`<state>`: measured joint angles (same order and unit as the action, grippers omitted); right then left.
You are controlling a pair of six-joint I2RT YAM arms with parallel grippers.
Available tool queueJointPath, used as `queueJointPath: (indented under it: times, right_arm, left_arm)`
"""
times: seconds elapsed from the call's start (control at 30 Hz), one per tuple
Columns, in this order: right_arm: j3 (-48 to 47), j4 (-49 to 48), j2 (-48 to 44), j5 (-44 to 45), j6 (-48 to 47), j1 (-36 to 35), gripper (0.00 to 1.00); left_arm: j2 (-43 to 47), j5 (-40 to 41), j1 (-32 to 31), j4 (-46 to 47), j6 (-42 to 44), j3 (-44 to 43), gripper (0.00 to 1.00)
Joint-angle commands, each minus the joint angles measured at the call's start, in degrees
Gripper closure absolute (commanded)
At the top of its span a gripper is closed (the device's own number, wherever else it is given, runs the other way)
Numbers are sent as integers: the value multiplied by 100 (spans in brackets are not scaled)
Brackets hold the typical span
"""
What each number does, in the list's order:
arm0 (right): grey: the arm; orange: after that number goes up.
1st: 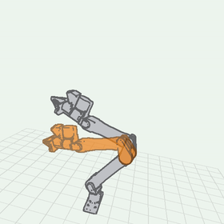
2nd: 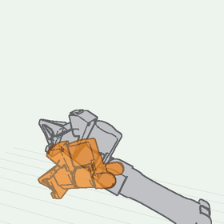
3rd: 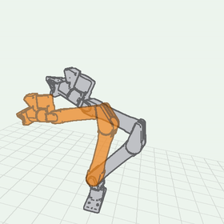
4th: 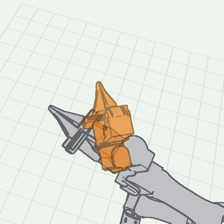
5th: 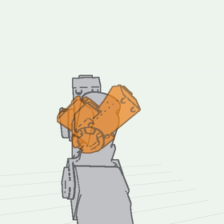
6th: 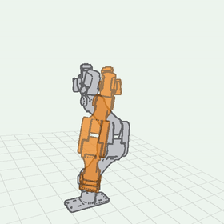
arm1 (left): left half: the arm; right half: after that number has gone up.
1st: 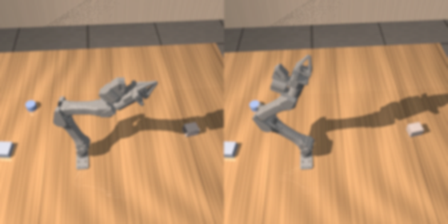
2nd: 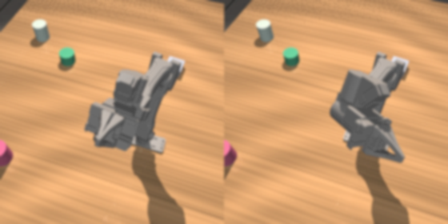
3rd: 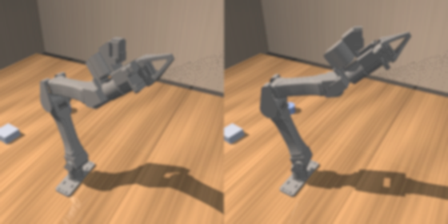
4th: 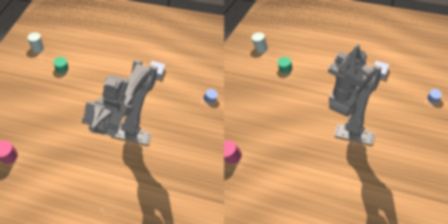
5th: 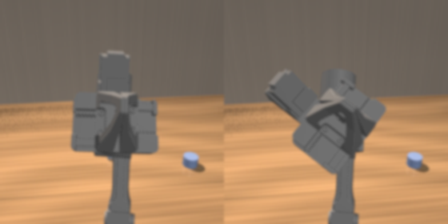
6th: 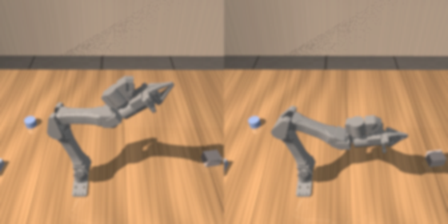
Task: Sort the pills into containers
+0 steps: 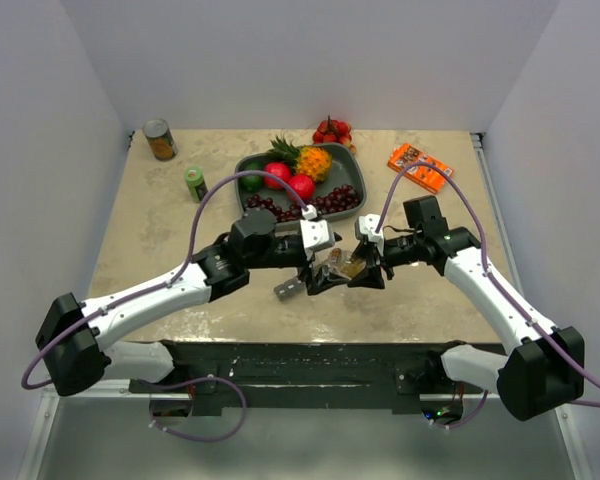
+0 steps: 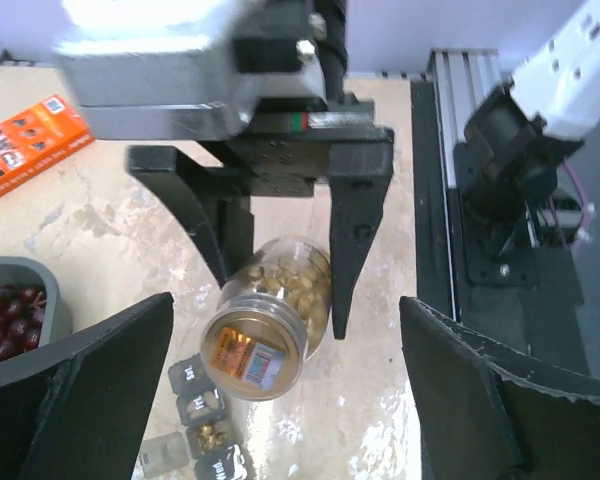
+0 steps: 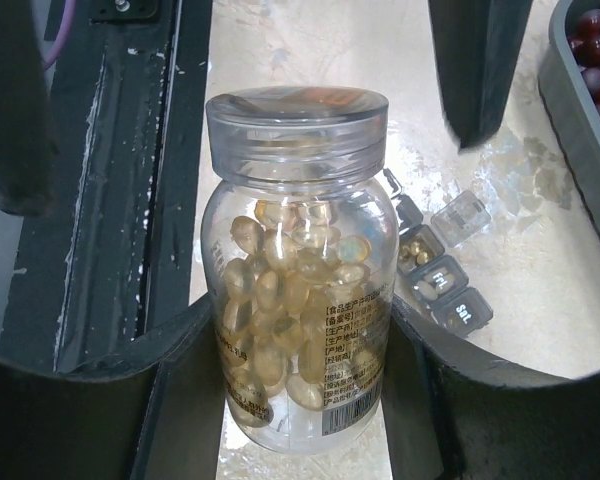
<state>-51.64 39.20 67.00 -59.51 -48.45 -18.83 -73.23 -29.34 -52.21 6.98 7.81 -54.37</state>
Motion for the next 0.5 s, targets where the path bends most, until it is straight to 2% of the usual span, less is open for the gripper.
queueJointPath:
  times: [0.0, 0.03, 0.1, 0.13, 0.2, 0.33, 0.4, 0.47]
  right_arm:
    - [-189, -211, -100, -149, 81, 11, 100]
    - [-189, -211, -100, -140, 81, 20, 100]
    - [-189, -194, -108, -140, 81, 20, 100]
    - [-189, -202, -108, -140, 81, 11, 100]
    - [-180, -211, -109, -140, 81, 11, 100]
    - [-180, -220, -117, -123, 90, 11, 100]
    - [-180, -220, -117, -123, 90, 20, 100]
    - [-171, -229, -109, -114, 107, 20, 100]
  left_arm:
    - [677, 543, 105, 883, -1173, 189, 0]
    - [766, 831, 166, 892, -1882, 320, 0]
    - [1063, 1193, 219, 762, -2589, 409, 0]
    - [1144, 1281, 272, 656, -3227, 470, 0]
    - [1267, 1177, 307, 638, -3776, 524, 0]
    - [1180, 1491, 255, 280, -5575, 499, 0]
    - [952, 1772, 89, -168, -5799, 253, 0]
    - [689, 2457, -245, -1003, -5888, -248, 0]
